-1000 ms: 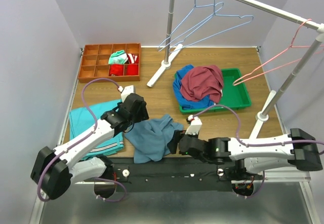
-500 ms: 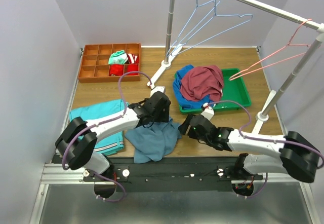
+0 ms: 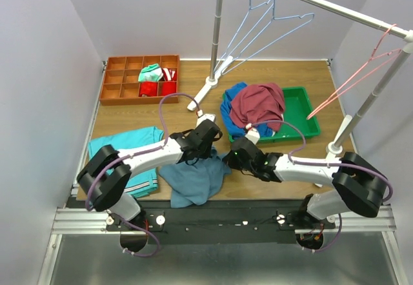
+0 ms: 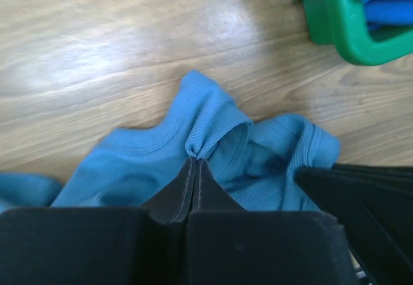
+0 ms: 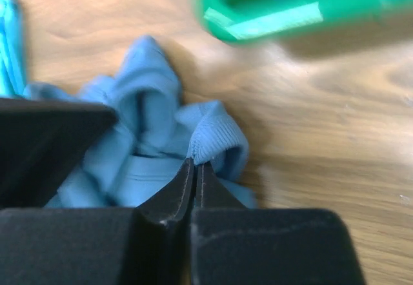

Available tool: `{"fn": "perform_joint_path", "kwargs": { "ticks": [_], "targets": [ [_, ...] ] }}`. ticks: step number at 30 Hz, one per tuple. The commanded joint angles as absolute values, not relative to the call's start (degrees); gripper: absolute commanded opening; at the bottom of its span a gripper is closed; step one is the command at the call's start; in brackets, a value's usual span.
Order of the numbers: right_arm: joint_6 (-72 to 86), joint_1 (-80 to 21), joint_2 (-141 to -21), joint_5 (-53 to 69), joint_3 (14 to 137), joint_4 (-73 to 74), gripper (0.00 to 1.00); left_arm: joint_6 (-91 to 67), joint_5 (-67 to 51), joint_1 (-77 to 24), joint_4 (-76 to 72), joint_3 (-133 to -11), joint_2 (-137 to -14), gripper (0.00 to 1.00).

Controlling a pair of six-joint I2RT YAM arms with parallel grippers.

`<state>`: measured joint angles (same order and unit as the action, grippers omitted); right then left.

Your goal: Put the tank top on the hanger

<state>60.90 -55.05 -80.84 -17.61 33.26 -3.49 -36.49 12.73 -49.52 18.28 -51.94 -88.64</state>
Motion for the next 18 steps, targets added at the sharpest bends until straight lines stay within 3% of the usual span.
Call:
{"fn": "perform_joint_path", "kwargs": {
  "ticks": [1,9,18],
  "targets": [
    [53.9,-54.8,-77.1,-22.4,43.6,6.7,0.01,-40.1,23.3,-49.7,24.3,-54.6,-76.5,0.0],
    [41.8,-54.8,-73.3,-25.8,66.0,17.8,0.01,-41.5,35.2,-49.3,35.8,-69.1,-58.5,0.0],
    [31.0,-54.8,-71.8,-31.0,88.1,25.7,0.01,-37.6,36.7,-49.3,42.4,-88.1,-55.0,0.0]
  ]
}}
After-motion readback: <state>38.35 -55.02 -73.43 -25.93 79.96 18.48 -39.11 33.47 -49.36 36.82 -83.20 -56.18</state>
